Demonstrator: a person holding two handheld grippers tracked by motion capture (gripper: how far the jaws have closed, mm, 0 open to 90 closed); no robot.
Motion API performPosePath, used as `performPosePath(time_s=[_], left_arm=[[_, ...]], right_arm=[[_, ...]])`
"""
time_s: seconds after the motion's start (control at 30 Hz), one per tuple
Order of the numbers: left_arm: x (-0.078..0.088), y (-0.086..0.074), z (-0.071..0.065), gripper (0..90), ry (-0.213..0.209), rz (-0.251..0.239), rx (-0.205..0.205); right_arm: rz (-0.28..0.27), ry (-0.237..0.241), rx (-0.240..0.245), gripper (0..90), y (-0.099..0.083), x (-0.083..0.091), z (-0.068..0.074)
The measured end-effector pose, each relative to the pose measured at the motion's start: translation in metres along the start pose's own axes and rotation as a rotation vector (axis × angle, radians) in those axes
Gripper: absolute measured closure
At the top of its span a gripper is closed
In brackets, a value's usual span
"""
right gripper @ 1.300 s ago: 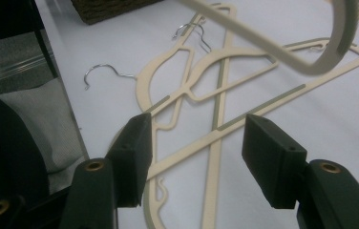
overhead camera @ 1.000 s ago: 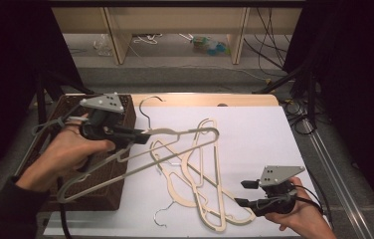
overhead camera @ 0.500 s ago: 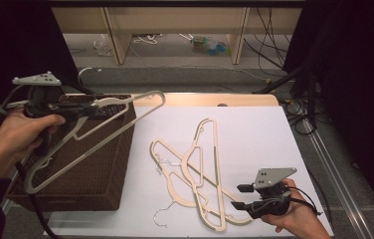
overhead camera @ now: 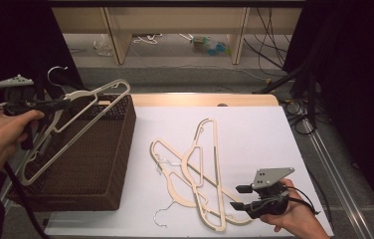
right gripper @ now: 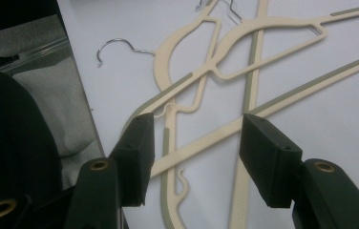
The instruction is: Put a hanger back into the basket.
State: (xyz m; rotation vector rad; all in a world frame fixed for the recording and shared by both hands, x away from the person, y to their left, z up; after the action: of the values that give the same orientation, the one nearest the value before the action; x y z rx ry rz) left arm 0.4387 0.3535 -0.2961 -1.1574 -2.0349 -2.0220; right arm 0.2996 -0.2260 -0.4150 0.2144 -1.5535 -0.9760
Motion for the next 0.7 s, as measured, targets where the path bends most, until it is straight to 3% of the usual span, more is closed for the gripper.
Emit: performPosePath(time_s=[0.2, 0.5, 0.7], left_arm=[[-0.002, -0.019, 0.016, 85.4, -0.042, 0.022, 0.002], [0.008, -0.030, 0.015, 85.4, -0.084, 0.006, -0.014], [-0.001, -0.034, 0.021, 85.5, -0.069, 0.042, -0.013]], right_arm=[[-0.002, 0.001, -0.002, 47.6, -0.001, -0.001, -0.001], [0.002, 0.005, -0.007, 47.8, -0.001, -0.001, -0.002], [0.000, 0.008, -0.007, 47.8, -0.001, -0.001, -0.002]])
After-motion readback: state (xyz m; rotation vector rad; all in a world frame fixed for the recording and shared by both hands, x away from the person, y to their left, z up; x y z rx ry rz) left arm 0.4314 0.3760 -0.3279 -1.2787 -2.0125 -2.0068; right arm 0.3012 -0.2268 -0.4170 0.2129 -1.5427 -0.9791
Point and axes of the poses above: each handheld gripper's, and its own axes: x roughly backward along the jaws, y roughly out of its top, z roughly to its left, the point moved 2 cm from there along -x, roughly forward along the jaws, and after that the axes turned 2 degrees about z, right-handed, at the moved point
